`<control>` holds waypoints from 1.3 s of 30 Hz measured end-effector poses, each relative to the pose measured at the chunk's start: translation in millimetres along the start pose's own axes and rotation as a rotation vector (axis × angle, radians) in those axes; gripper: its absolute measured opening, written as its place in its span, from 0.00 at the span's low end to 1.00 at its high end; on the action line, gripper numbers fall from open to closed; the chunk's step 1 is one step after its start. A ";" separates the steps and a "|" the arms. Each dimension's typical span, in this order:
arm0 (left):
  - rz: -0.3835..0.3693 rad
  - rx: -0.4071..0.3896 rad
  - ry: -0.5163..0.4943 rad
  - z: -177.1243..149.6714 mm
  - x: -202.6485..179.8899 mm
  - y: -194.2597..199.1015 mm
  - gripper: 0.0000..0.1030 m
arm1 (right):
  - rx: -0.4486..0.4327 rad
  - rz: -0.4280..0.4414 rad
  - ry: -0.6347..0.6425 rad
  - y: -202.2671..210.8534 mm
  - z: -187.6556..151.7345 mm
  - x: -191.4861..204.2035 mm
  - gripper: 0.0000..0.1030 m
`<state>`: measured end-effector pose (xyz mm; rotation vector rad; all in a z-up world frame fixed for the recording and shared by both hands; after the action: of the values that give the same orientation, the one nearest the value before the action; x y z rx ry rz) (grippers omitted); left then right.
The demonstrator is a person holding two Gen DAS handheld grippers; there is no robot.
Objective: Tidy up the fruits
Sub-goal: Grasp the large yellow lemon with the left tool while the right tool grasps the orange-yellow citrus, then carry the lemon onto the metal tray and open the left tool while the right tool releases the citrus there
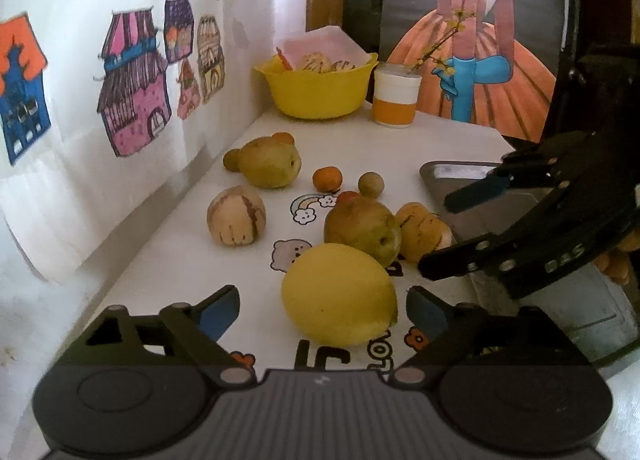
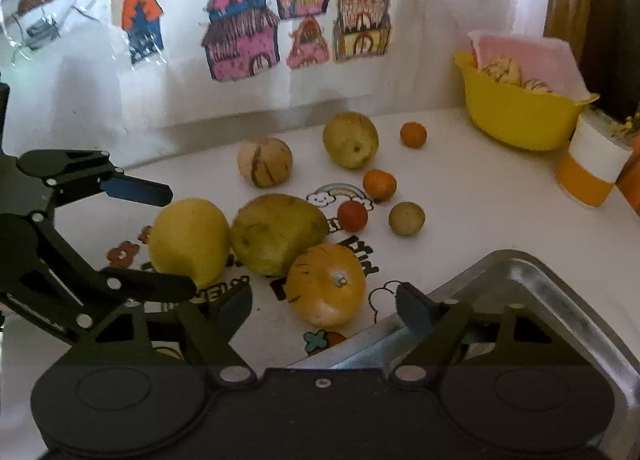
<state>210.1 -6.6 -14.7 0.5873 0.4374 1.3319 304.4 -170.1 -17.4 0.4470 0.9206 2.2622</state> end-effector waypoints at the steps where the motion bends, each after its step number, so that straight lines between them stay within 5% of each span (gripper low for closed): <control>1: -0.009 0.010 0.009 0.3 1.3 -2.5 0.85 | 0.004 -0.001 0.006 -3.5 0.1 0.3 0.70; 9: -0.045 0.044 0.038 2.6 4.1 -18.0 0.72 | 0.015 -0.017 0.011 -19.0 -0.2 2.1 0.47; 12: -0.059 0.043 0.050 4.0 3.9 -19.7 0.65 | 0.005 -0.023 -0.006 -18.3 0.1 2.2 0.45; 23: -0.056 0.040 0.065 10.7 -10.8 0.4 0.64 | -0.076 -0.026 -0.036 32.8 -4.5 8.7 0.43; 30: -0.091 -0.032 0.069 45.4 -41.7 3.8 0.64 | -0.174 -0.169 -0.114 97.2 -16.8 -22.3 0.43; 39: -0.158 -0.116 -0.081 96.7 -100.6 -29.6 0.64 | -0.197 -0.358 -0.176 121.6 -43.2 -88.2 0.44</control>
<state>272.3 -123.2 38.8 0.4983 0.3311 1.1706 293.2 -317.4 33.6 0.3540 0.6242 1.9283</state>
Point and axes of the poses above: each gripper's, at about its wrist camera, not at the fingertips, and y roughly against the way its jaws point, x to its left, z to its top, the point moved 2 cm from there along -y, roughly the way its jaws point, and after that the axes turned 5 degrees about -y, right-handed, at the moved point
